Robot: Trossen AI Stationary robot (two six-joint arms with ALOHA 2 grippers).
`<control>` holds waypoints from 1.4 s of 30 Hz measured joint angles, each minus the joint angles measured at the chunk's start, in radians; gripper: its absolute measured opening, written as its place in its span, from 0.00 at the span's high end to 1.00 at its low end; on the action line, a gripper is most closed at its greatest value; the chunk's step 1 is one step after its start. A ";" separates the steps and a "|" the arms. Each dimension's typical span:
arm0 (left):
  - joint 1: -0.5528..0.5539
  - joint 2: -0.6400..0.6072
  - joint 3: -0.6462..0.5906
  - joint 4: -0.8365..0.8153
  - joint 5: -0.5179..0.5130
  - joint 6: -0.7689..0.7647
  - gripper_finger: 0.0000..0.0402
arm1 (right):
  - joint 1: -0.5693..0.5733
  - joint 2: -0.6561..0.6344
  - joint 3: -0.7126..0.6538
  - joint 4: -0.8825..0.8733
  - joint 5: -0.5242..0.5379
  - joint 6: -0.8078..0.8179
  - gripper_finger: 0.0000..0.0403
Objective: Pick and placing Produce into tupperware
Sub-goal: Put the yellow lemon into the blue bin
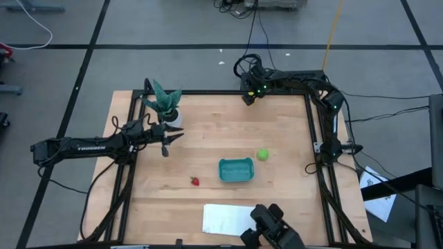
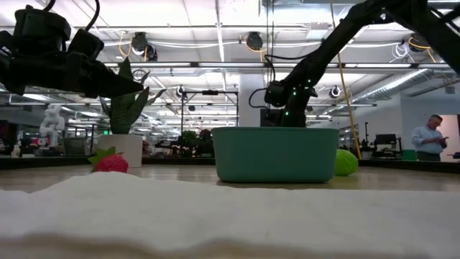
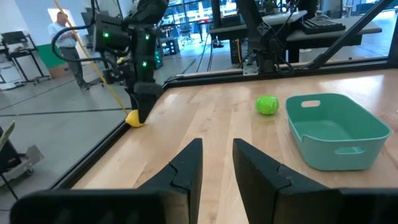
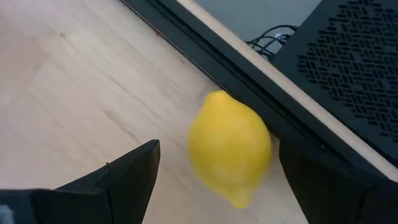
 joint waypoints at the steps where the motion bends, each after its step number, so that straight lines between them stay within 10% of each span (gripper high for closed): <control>1: 0.000 0.001 0.000 -0.001 0.000 0.000 0.77 | 0.002 0.008 0.000 0.005 -0.002 -0.001 0.21; 13: 0.000 0.001 0.000 -0.015 0.000 0.000 0.77 | 0.005 0.038 0.000 0.014 0.005 -0.007 0.23; 26: 0.000 0.001 0.000 -0.017 0.000 -0.001 0.77 | 0.004 0.041 0.000 0.044 0.004 -0.052 0.53; 42: 0.000 0.001 0.000 -0.022 0.000 -0.008 0.77 | 0.008 -0.049 0.000 0.056 -0.041 -0.058 0.52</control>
